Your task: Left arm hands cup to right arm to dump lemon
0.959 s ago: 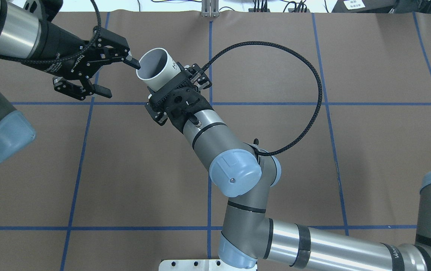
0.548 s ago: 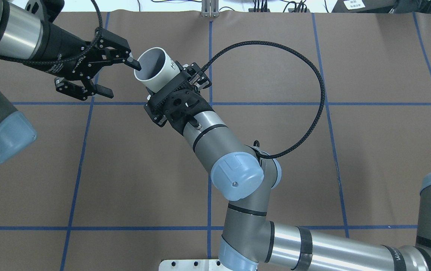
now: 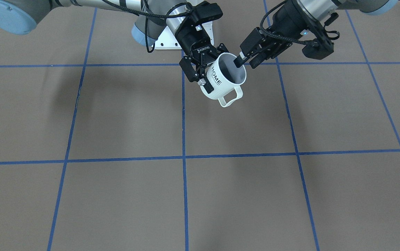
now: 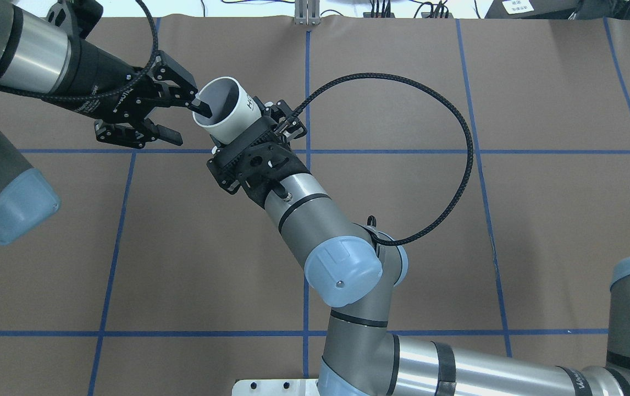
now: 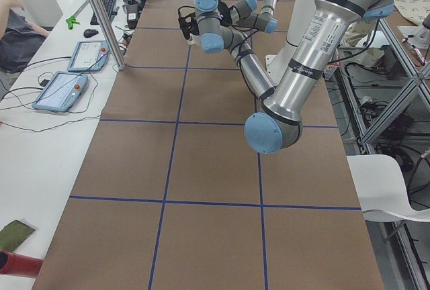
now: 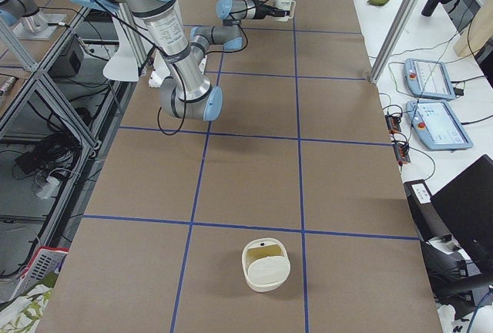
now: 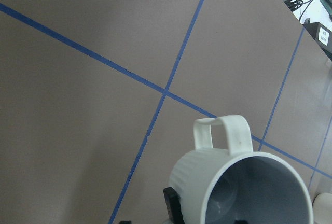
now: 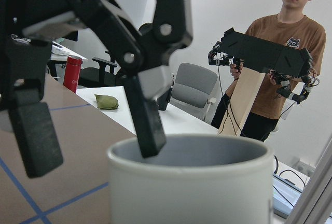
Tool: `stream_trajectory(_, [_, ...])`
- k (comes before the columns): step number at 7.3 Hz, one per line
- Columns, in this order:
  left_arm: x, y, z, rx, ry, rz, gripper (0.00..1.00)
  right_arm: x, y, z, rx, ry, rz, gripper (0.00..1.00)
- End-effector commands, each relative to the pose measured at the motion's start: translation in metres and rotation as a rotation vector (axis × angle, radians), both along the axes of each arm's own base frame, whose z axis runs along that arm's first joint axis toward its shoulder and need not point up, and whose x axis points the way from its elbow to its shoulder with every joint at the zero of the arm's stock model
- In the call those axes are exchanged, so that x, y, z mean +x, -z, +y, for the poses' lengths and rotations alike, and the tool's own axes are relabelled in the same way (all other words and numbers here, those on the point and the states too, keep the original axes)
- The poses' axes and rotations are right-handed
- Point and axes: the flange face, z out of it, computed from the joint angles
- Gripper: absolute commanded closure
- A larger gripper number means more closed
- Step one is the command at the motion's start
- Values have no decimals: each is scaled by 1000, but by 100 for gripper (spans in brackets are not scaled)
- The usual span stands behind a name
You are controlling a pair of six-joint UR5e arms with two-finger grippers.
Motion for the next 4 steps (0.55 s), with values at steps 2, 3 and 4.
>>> stream_trajectory(2, [6,4,4,7,-12,4,37,-1,-1,1,0,2,3,100])
stream_trajectory(3, [7,4,4,9,-14,4,40,-1,-1,2,2,1,6,100])
stream_trajectory(4, [7,3,4,8,-14,3,45,-2,-1,3,3,2,8,100])
